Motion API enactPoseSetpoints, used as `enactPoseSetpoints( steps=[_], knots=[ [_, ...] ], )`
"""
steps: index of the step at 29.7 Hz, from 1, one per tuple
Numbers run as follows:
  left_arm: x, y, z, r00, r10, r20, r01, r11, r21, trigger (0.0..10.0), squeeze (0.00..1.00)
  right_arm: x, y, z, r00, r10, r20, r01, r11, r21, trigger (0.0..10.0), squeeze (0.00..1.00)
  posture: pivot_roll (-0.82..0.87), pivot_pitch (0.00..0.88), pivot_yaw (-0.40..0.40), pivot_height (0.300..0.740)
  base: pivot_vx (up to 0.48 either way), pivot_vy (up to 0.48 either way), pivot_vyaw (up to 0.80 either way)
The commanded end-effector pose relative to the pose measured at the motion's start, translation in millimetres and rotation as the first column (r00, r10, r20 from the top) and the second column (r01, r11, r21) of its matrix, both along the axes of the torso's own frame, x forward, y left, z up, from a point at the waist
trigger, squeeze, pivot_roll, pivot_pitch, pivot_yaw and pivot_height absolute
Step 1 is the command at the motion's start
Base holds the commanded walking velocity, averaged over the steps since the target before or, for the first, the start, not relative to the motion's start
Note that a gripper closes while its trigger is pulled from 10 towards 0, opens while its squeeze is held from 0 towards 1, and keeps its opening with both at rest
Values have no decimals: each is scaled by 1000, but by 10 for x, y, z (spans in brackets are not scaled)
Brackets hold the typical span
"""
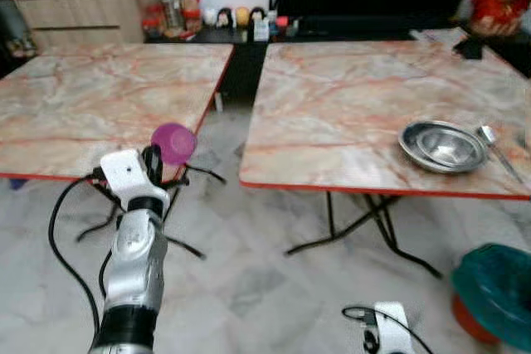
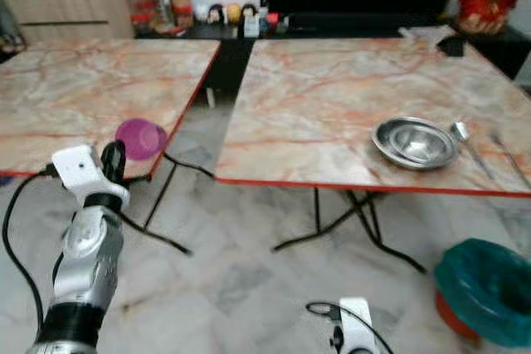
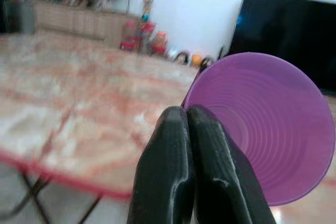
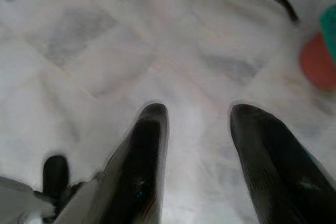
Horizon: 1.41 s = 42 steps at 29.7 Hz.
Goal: Setting the table
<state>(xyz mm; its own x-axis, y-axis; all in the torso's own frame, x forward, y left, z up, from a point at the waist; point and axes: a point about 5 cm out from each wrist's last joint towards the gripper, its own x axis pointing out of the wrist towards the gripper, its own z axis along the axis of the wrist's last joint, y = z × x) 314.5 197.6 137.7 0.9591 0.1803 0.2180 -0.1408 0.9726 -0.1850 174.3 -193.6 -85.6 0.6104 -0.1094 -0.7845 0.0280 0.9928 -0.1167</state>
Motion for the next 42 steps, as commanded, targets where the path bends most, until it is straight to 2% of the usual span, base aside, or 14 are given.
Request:
enactPoseSetpoints(
  steps=[1,13,20,32,40,42],
  knots=[
    [7,42,48,1000,12,18,-12,1000,3,10000,0,30,55,6,1000,-3,6,3,1000,17,10000,0,45,0,20,740,0,-405,0],
    [-7,44,75,1000,-1,21,0,999,40,10000,0,24,48,3,1000,-10,4,10,1000,18,10000,0,44,0,18,740,0,-389,0],
    [-5,-76,66,997,-76,6,76,996,54,10000,0,44,70,12,1000,-14,16,14,1000,27,10000,0,45,0,18,740,0,0,0],
    [2,-109,87,995,-95,8,94,993,65,10000,0,50,95,12,999,-27,21,26,999,37,10000,0,39,0,23,740,0,0,0],
    [16,-116,95,995,-97,9,96,993,74,10000,0,78,96,26,999,-28,30,26,998,49,10000,0,41,0,20,740,284,0,0],
    [22,-116,104,995,-97,12,96,993,73,10000,0,115,122,44,999,0,47,-2,999,45,10000,0,44,0,17,740,311,0,0]
  ],
)
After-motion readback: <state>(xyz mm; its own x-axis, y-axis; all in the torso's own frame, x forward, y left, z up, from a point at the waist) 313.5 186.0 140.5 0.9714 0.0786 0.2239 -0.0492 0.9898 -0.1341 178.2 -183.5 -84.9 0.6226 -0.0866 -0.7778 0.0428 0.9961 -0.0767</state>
